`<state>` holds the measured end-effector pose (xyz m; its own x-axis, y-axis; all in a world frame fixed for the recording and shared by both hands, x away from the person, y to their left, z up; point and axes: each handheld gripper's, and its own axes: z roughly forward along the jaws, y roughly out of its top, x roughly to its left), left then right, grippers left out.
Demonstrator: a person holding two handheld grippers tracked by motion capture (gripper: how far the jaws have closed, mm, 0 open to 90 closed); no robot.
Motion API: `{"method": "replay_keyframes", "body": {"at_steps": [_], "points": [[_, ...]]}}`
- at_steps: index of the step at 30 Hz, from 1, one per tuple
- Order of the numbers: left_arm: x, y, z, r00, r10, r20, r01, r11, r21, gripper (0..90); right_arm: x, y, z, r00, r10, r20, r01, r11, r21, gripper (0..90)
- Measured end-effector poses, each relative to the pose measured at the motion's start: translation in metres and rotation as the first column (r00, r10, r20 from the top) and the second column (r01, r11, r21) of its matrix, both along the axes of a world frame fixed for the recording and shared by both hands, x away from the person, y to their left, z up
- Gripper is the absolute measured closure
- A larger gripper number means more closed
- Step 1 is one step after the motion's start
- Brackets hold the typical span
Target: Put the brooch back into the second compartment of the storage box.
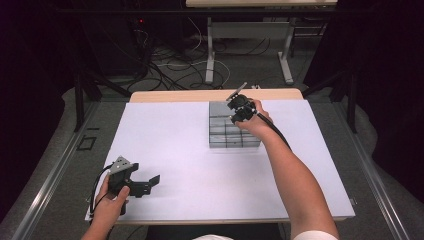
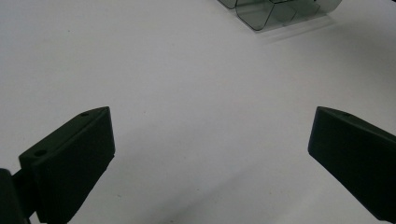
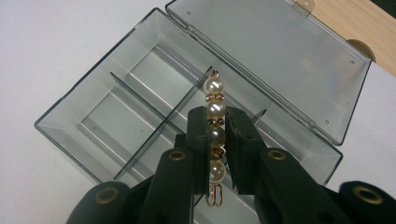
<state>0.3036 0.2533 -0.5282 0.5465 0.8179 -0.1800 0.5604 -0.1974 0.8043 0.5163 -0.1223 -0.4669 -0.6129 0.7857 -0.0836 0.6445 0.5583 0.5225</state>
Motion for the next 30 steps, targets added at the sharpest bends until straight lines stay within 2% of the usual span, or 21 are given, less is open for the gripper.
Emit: {"method": "replay_keyframes", "body": {"at_steps": [3, 4, 7, 9, 11, 13, 15, 16, 19, 21, 24, 26, 27, 28, 30], "points": [[0.000, 0.000, 0.000, 1.0000, 0.000, 0.000, 0.000, 1.0000, -0.003, 0.4, 0.001, 0.002, -0.002, 1.0000, -0.002, 0.008, 0.002, 1.0000, -0.008, 80.8], [0.000, 0.001, 0.000, 1.0000, 0.001, 0.001, -0.001, 1.0000, -0.004, 0.4, 0.001, 0.003, -0.004, 0.9999, 0.007, 0.011, -0.007, 0.9999, 0.009, 80.8], [0.000, 0.000, -0.001, 0.9999, 0.008, 0.012, -0.008, 0.9999, -0.009, 0.4, 0.001, 0.005, -0.005, 0.9998, 0.018, 0.004, -0.018, 0.9998, -0.011, 80.7], [0.000, 0.001, -0.001, 0.9999, 0.007, 0.011, -0.007, 0.9999, -0.010, 0.4, 0.002, 0.006, -0.006, 0.9993, 0.027, 0.024, -0.026, 0.9989, -0.038, 80.7], [0.000, 0.001, -0.001, 0.9999, 0.007, 0.011, -0.007, 0.9999, -0.010, 0.4, 0.003, 0.007, -0.008, 0.9992, 0.035, 0.019, -0.035, 0.9989, -0.033, 80.7], [-0.001, 0.001, 0.000, 0.9999, 0.008, 0.010, -0.008, 0.9999, -0.010, 0.4, 0.003, 0.008, -0.010, 0.9983, 0.043, 0.040, -0.041, 0.9980, -0.048, 80.7], [0.000, 0.001, 0.000, 0.9999, 0.007, 0.010, -0.007, 0.9999, -0.011, 0.4, 0.004, 0.009, -0.013, 0.9973, 0.052, 0.051, -0.051, 0.9982, -0.034, 80.7], [0.000, 0.001, -0.001, 0.9999, 0.007, 0.010, -0.007, 0.9999, -0.011, 0.4, 0.004, 0.009, -0.012, 0.9979, 0.045, 0.047, -0.043, 0.9973, -0.059, 80.7], [0.000, 0.001, 0.000, 0.9999, 0.006, 0.010, -0.006, 0.9999, -0.011, 0.4, 0.006, 0.010, -0.015, 0.9979, 0.047, 0.045, -0.045, 0.9977, -0.050, 80.7], [0.000, 0.002, 0.000, 1.0000, 0.000, 0.001, 0.000, 1.0000, -0.008, 0.4, 0.008, 0.010, -0.017, 0.9971, 0.055, 0.054, -0.051, 0.9962, -0.071, 80.7], [0.000, 0.002, 0.000, 1.0000, 0.002, 0.001, -0.002, 1.0000, -0.009, 0.4, 0.010, 0.012, -0.020, 0.9970, 0.057, 0.051, -0.054, 0.9969, -0.058, 80.6], [0.000, 0.003, 0.000, 1.0000, 0.003, 0.000, -0.003, 1.0000, -0.009, 0.4, 0.011, 0.012, -0.020, 0.9972, 0.057, 0.049, -0.054, 0.9960, -0.071, 80.6], [0.000, 0.003, 0.000, 1.0000, 0.003, -0.001, -0.003, 1.0000, -0.009, 0.4, 0.011, 0.013, -0.022, 0.9979, 0.048, 0.043, -0.046, 0.9973, -0.057, 80.7], [-0.001, 0.003, 0.000, 1.0000, 0.004, -0.001, -0.004, 0.9999, -0.009, 0.4, 0.013, 0.012, -0.023, 0.9965, 0.066, 0.052, -0.062, 0.9960, -0.065, 80.6], [-0.001, 0.004, 0.000, 1.0000, 0.006, 0.002, -0.006, 0.9999, -0.011, 0.4, 0.014, 0.012, -0.025, 0.9976, 0.052, 0.046, -0.049, 0.9969, -0.062, 80.6]]}}
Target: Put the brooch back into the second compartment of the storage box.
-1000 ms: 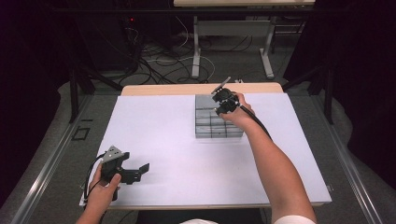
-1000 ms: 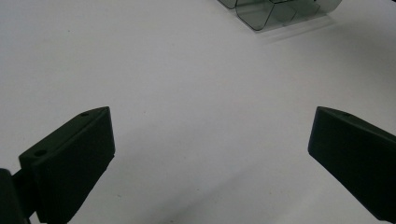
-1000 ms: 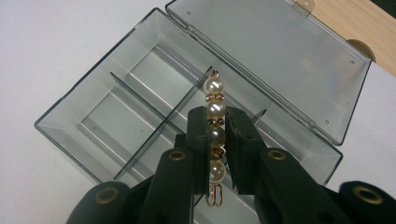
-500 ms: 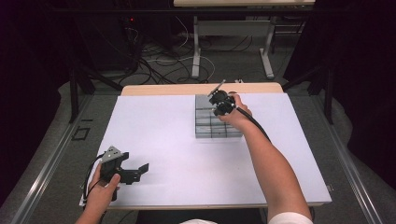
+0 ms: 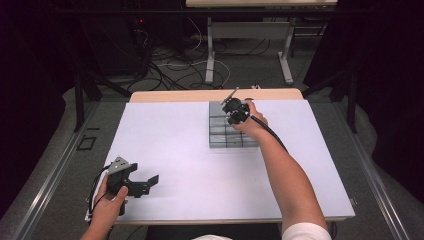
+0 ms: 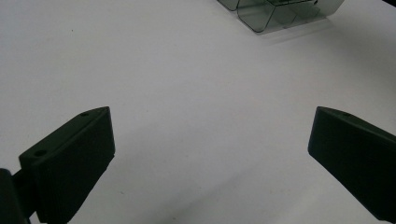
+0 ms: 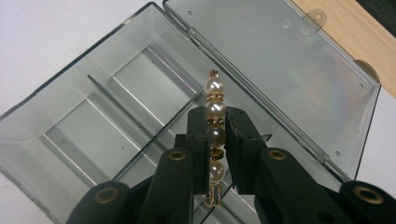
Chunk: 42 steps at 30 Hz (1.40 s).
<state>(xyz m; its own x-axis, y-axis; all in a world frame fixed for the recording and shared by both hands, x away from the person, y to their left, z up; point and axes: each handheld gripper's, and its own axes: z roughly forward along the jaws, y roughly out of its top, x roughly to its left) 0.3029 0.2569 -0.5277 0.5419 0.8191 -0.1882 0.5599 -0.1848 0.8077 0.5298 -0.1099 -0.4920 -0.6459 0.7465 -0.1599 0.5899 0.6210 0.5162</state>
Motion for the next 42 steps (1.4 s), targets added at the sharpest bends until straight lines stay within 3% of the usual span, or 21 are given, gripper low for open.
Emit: {"method": "replay_keyframes", "body": {"at_steps": [2, 10, 11, 13, 16, 18, 25, 30, 33, 35, 37, 40, 42], "points": [[0.000, 0.000, 0.000, 1.0000, 0.000, 0.000, 0.000, 1.0000, -0.001, 0.4, 0.001, -0.001, 0.001, 0.9998, -0.001, -0.017, 0.001, 0.9996, -0.027, 80.6], [0.000, 0.001, 0.000, 1.0000, 0.000, -0.002, 0.000, 1.0000, -0.003, 0.4, 0.005, 0.000, -0.008, 1.0000, -0.009, 0.004, 0.009, 1.0000, 0.001, 80.5], [0.000, 0.001, 0.000, 1.0000, 0.000, -0.001, 0.000, 1.0000, -0.003, 0.4, 0.006, -0.001, -0.008, 0.9999, 0.002, 0.013, -0.002, 1.0000, -0.006, 80.5], [0.000, 0.001, 0.000, 1.0000, 0.000, -0.001, 0.000, 1.0000, -0.003, 0.4, 0.005, 0.000, -0.007, 0.9996, -0.027, -0.010, 0.027, 0.9996, -0.013, 80.4], [-0.001, 0.001, 0.000, 1.0000, -0.003, 0.000, 0.003, 1.0000, -0.003, 0.4, 0.006, 0.000, -0.010, 0.9999, -0.009, 0.007, 0.009, 0.9997, -0.021, 80.0], [-0.001, 0.001, 0.000, 1.0000, -0.003, 0.001, 0.003, 1.0000, -0.004, 0.4, 0.007, 0.000, -0.009, 0.9999, -0.006, 0.009, 0.007, 0.9992, -0.040, 76.1], [0.000, 0.000, 0.000, 1.0000, -0.008, -0.003, 0.008, 1.0000, 0.000, 0.4, 0.005, -0.001, -0.005, 0.9990, 0.004, 0.045, -0.002, 0.9996, -0.029, 69.8], [0.000, -0.001, 0.000, 1.0000, -0.007, -0.004, 0.007, 1.0000, 0.002, 0.4, 0.001, -0.001, -0.002, 0.9994, -0.008, 0.035, 0.008, 0.9997, -0.024, 65.1], [-0.001, -0.001, -0.001, 1.0000, -0.007, -0.005, 0.007, 1.0000, 0.003, 0.4, 0.001, -0.002, -0.001, 0.9985, 0.011, 0.053, -0.009, 0.9994, -0.033, 62.5], [0.000, -0.002, -0.001, 1.0000, -0.007, -0.004, 0.007, 1.0000, 0.003, 0.4, -0.002, -0.001, 0.000, 0.9986, -0.007, 0.053, 0.007, 1.0000, 0.002, 60.8], [0.000, -0.002, -0.001, 1.0000, -0.009, -0.003, 0.009, 1.0000, 0.003, 0.4, -0.003, -0.002, 0.003, 0.9990, 0.003, 0.044, -0.003, 0.9999, -0.016, 59.3], [0.000, -0.003, -0.001, 0.9999, -0.008, 0.009, 0.007, 0.9999, 0.008, 0.4, -0.005, -0.002, 0.005, 0.9992, 0.002, 0.039, -0.002, 1.0000, -0.005, 57.0], [0.000, -0.004, -0.001, 0.9999, -0.013, -0.004, 0.013, 0.9999, 0.004, 0.4, -0.006, -0.003, 0.007, 0.9991, 0.008, 0.043, -0.008, 1.0000, 0.000, 55.1]]}}
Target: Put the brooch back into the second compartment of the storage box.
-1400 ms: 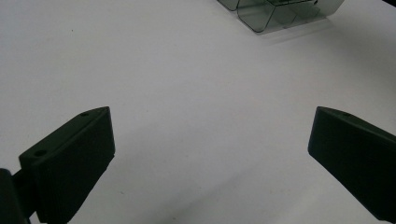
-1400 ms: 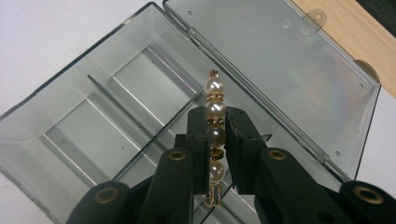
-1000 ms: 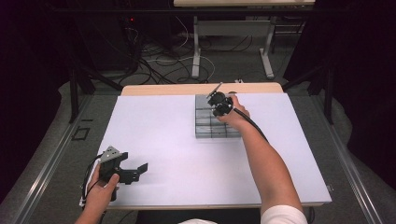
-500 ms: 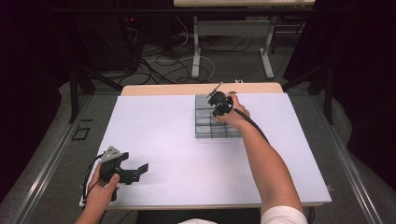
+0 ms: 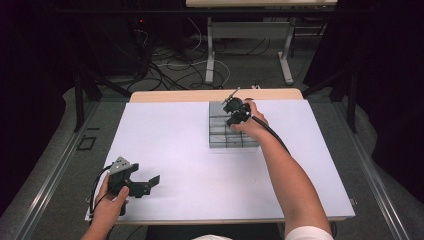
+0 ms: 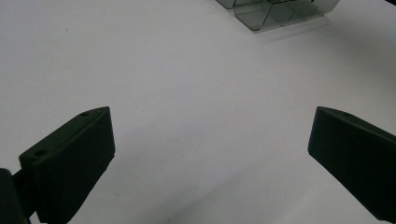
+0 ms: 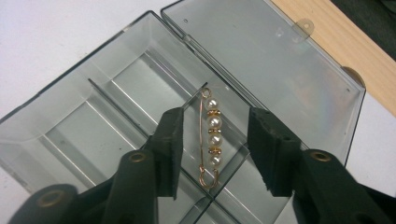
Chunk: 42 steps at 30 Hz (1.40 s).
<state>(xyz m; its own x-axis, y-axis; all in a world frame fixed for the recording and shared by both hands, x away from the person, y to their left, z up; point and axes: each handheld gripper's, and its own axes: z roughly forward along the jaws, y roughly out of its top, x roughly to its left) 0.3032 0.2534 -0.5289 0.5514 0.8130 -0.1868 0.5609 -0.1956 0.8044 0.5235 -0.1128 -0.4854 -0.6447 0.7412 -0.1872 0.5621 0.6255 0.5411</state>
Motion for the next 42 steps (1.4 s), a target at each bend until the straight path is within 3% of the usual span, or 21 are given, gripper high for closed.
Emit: {"method": "replay_keyframes", "body": {"at_steps": [2, 9, 17, 18, 19, 24, 25, 26, 27, 34, 40, 42], "points": [[0.000, -0.001, 0.000, 1.0000, -0.003, -0.002, 0.003, 1.0000, 0.002, 0.5, -0.003, 0.000, 0.001, 0.9998, -0.020, -0.007, 0.020, 0.9998, 0.008, 54.0], [0.000, -0.001, 0.000, 1.0000, -0.004, -0.001, 0.004, 1.0000, 0.007, 0.4, -0.008, -0.003, 0.007, 0.9998, -0.015, -0.009, 0.015, 0.9998, 0.015, 50.0], [0.000, -0.002, -0.001, 1.0000, -0.006, -0.003, 0.006, 0.9999, 0.009, 0.4, -0.019, -0.004, 0.017, 0.9998, 0.017, 0.004, -0.018, 0.9995, 0.025, 43.6], [0.001, -0.002, -0.001, 1.0000, -0.006, -0.003, 0.006, 0.9999, 0.009, 0.4, -0.020, -0.004, 0.016, 0.9997, 0.022, 0.008, -0.023, 0.9987, 0.046, 42.8], [0.001, -0.002, -0.001, 1.0000, -0.005, -0.004, 0.005, 0.9999, 0.010, 0.4, -0.022, -0.004, 0.019, 0.9999, 0.017, 0.001, -0.017, 0.9993, 0.032, 42.2], [0.001, -0.003, -0.002, 1.0000, 0.002, 0.002, -0.002, 1.0000, 0.006, 0.4, -0.031, -0.003, 0.025, 0.9997, 0.022, -0.005, -0.022, 0.9984, 0.052, 39.1], [0.001, -0.003, -0.002, 1.0000, 0.002, 0.002, -0.002, 1.0000, 0.006, 0.5, -0.031, -0.003, 0.024, 0.9990, 0.041, 0.019, -0.042, 0.9964, 0.074, 37.9], [0.001, -0.003, -0.002, 1.0000, 0.002, 0.001, -0.002, 1.0000, 0.007, 0.5, -0.034, -0.004, 0.028, 0.9993, 0.035, -0.011, -0.035, 0.9987, 0.038, 36.6], [0.001, -0.003, -0.002, 1.0000, 0.002, 0.002, -0.002, 1.0000, 0.007, 0.5, -0.036, -0.003, 0.028, 0.9996, 0.026, -0.007, -0.025, 0.9977, 0.063, 34.9], [0.001, -0.003, -0.002, 1.0000, 0.001, 0.001, -0.001, 0.9999, 0.011, 0.5, -0.050, -0.008, 0.034, 0.9988, 0.045, 0.019, -0.047, 0.9959, 0.078, 28.0], [0.002, -0.004, -0.003, 1.0000, 0.003, -0.002, -0.003, 1.0000, 0.009, 0.5, -0.063, -0.016, 0.035, 0.9985, 0.052, 0.017, -0.053, 0.9954, 0.079, 20.1], [0.002, -0.004, -0.002, 0.9999, -0.005, -0.012, 0.005, 0.9999, 0.014, 0.5, -0.069, -0.018, 0.034, 0.9985, 0.051, 0.017, -0.053, 0.9936, 0.100, 18.2]]}}
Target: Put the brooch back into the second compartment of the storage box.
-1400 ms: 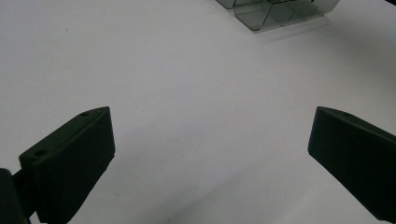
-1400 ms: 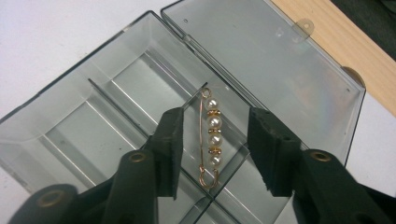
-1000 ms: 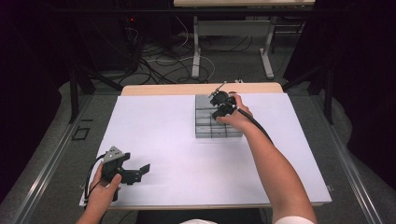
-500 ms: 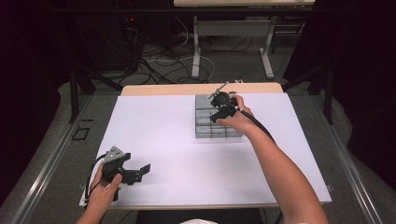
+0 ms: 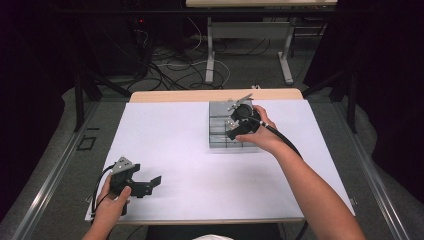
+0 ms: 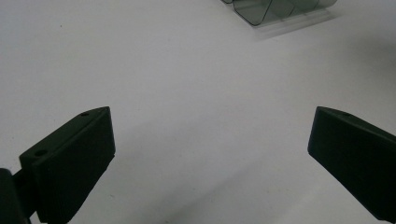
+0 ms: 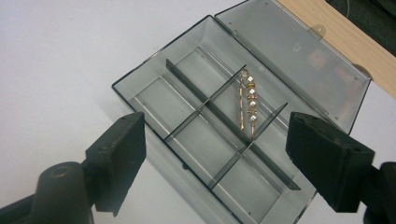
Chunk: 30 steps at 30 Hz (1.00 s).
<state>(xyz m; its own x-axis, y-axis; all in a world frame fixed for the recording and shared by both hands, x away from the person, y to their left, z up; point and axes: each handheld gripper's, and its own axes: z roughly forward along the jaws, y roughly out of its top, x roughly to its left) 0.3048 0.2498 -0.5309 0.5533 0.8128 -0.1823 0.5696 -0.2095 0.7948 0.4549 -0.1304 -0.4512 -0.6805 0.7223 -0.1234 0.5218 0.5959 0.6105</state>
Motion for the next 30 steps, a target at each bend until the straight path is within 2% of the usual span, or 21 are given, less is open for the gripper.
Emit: {"method": "replay_keyframes", "body": {"at_steps": [1, 2, 3, 5, 6, 9, 10, 11, 16, 20, 23, 27, 28, 30], "points": [[0.000, 0.000, 0.000, 1.0000, 0.000, 0.000, 0.000, 1.0000, 0.000, 0.5, -0.002, -0.002, 0.000, 0.9998, 0.009, 0.015, -0.009, 1.0000, -0.003, 16.3], [0.000, 0.000, 0.000, 1.0000, -0.001, 0.002, 0.001, 1.0000, -0.001, 0.5, -0.004, -0.003, 0.001, 0.9998, 0.018, 0.002, -0.018, 0.9998, -0.008, 15.5], [0.000, 0.000, 0.000, 1.0000, 0.001, 0.005, -0.001, 1.0000, -0.002, 0.5, -0.008, -0.003, 0.001, 0.9999, 0.002, 0.010, -0.002, 1.0000, -0.001, 15.4], [0.000, 0.000, 0.000, 1.0000, 0.000, 0.000, 0.000, 1.0000, 0.001, 0.5, -0.012, -0.006, 0.000, 0.9993, 0.018, 0.034, -0.018, 0.9998, -0.002, 14.8], [0.000, 0.000, 0.000, 1.0000, 0.000, 0.000, 0.000, 1.0000, 0.001, 0.5, -0.014, -0.008, 0.001, 0.9992, 0.030, 0.028, -0.030, 0.9996, 0.000, 14.4], [0.000, 0.000, 0.000, 1.0000, 0.001, 0.000, -0.001, 1.0000, 0.001, 0.5, -0.023, -0.011, 0.000, 0.9988, 0.023, 0.043, -0.023, 0.9997, 0.009, 12.4], [0.000, 0.000, 0.000, 1.0000, 0.001, 0.000, -0.001, 1.0000, 0.001, 0.5, -0.026, -0.012, -0.001, 0.9986, 0.022, 0.048, -0.023, 0.9994, 0.028, 11.6], [0.000, 0.000, 0.000, 1.0000, 0.001, 0.001, -0.001, 1.0000, 0.000, 0.5, -0.029, -0.013, -0.001, 0.9987, 0.027, 0.043, -0.028, 0.9994, 0.018, 10.7], [0.000, 0.000, 0.000, 1.0000, 0.003, 0.001, -0.003, 1.0000, -0.001, 0.5, -0.045, -0.019, -0.004, 0.9988, 0.037, 0.032, -0.038, 0.9986, 0.038, 4.3], [0.000, 0.000, 0.000, 1.0000, 0.003, 0.002, -0.003, 1.0000, 0.000, 0.5, -0.056, -0.023, -0.010, 0.9987, 0.030, 0.040, -0.032, 0.9984, 0.047, 0.0], [0.000, 0.000, 0.000, 1.0000, 0.003, 0.003, -0.003, 1.0000, -0.001, 0.5, -0.063, -0.027, -0.014, 0.9986, 0.022, 0.049, -0.024, 0.9989, 0.041, 0.0], [0.000, -0.001, 0.000, 1.0000, 0.002, 0.003, -0.002, 1.0000, 0.000, 0.5, -0.073, -0.033, -0.021, 0.9988, 0.007, 0.048, -0.010, 0.9981, 0.061, 0.0], [0.000, -0.001, 0.000, 1.0000, 0.004, 0.005, -0.004, 1.0000, -0.002, 0.5, -0.074, -0.035, -0.022, 0.9984, 0.018, 0.053, -0.021, 0.9987, 0.047, 0.0], [0.000, -0.001, 0.000, 1.0000, 0.003, 0.004, -0.003, 1.0000, 0.000, 0.5, -0.079, -0.037, -0.024, 0.9985, -0.006, 0.054, 0.002, 0.9983, 0.059, 0.0]]}}
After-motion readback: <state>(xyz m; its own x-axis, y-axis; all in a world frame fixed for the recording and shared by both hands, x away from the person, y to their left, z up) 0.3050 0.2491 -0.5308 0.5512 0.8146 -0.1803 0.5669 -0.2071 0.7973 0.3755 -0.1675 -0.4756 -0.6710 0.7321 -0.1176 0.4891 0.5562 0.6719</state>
